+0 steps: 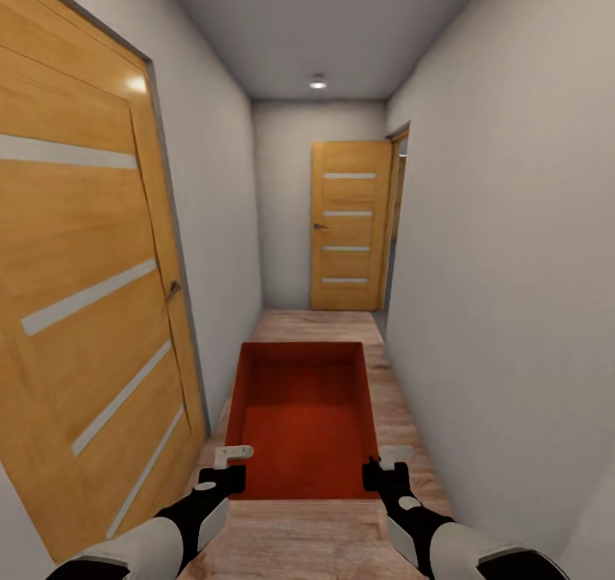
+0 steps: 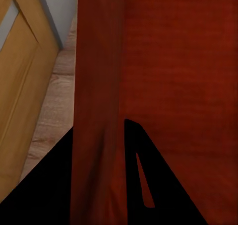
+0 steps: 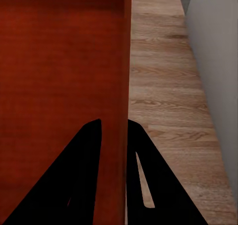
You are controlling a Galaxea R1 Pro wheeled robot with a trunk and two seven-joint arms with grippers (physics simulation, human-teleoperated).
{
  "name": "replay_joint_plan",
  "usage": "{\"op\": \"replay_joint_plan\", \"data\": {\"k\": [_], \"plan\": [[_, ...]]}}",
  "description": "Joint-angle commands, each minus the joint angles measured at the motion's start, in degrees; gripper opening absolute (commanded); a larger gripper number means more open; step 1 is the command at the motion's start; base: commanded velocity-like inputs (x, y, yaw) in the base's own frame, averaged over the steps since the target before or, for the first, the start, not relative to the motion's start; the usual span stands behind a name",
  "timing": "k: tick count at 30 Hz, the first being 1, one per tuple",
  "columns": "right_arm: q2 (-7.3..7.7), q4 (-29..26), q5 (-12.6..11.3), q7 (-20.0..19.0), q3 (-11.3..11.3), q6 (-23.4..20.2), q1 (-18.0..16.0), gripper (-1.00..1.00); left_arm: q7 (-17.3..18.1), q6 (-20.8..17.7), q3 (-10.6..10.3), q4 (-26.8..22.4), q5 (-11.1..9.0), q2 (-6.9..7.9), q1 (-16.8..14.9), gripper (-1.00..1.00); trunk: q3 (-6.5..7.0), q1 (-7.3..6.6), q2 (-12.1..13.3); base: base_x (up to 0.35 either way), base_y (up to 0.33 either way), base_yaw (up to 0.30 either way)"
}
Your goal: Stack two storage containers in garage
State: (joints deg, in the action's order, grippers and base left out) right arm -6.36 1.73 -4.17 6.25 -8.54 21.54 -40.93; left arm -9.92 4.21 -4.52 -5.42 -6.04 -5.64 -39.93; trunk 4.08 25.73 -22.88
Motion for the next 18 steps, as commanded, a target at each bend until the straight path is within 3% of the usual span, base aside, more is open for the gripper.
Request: {"op": "replay_joint_plan", "data": {"k": [1, 18], "plan": [[-0.01, 0.1, -1.8, 0.3, -1.1, 0.5, -0.1, -1.0, -0.8, 0.3, 3.1, 0.1, -0.5, 0.01, -0.1, -1.0, -0.02, 0.05, 0.0, 0.323, 0.0, 0.0], [0.0, 0.1, -1.8, 0.3, -1.0, 0.5, -0.1, -1.0, -0.8, 0.3, 3.2, 0.1, -0.5, 0.01, -0.1, -1.0, -0.02, 0.05, 0.0, 0.323, 0.0, 0.0]]}}
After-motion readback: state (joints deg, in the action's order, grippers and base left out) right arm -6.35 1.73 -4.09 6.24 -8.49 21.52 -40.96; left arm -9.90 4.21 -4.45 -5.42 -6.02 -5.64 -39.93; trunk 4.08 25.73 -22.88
